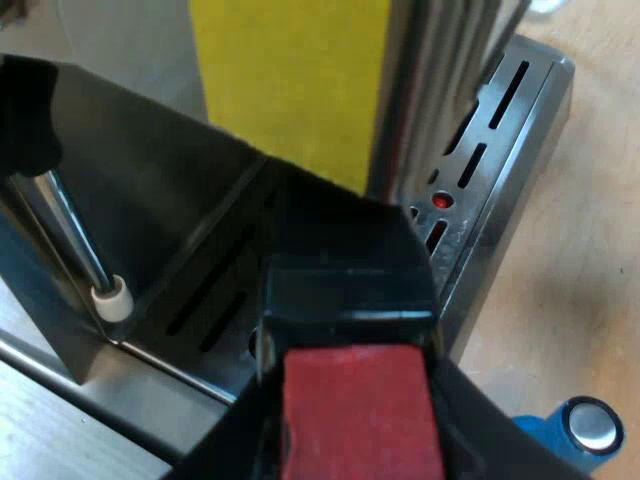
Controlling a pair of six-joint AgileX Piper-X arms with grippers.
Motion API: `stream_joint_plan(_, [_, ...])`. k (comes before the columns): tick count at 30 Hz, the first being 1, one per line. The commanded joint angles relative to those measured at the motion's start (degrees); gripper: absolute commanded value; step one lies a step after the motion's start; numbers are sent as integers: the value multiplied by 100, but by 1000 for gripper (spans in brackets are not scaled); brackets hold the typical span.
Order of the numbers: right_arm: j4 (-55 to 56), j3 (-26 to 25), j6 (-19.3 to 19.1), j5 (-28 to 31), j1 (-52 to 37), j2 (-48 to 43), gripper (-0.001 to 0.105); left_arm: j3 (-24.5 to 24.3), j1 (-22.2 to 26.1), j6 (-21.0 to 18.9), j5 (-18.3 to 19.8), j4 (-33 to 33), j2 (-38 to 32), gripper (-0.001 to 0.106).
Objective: Put the handle in the coffee machine
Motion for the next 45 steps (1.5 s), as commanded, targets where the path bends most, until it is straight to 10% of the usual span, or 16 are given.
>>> stream_joint_plan(1, [-44, -7, -41, 21, -148, 70, 79, -146, 33, 293, 1346, -285, -248, 0])
stream_joint_plan(12, [-176, -7, -41, -1177, -732, 467, 36, 81, 33, 420, 1099, -306, -248, 0])
stream_joint_plan(30, [-1745, -409, -101, -1377, -1315, 1428, 36, 81, 33, 436, 884, -304, -248, 0])
stream_joint_plan(36, [-1797, -961, -808, -1377, -1325, 1731, 36, 81, 33, 436, 884, -304, -248, 0])
stream_joint_plan(45, [-2316, -1084, -856, -1298, -1485, 1861, 36, 81, 33, 436, 801, -289, -248, 0])
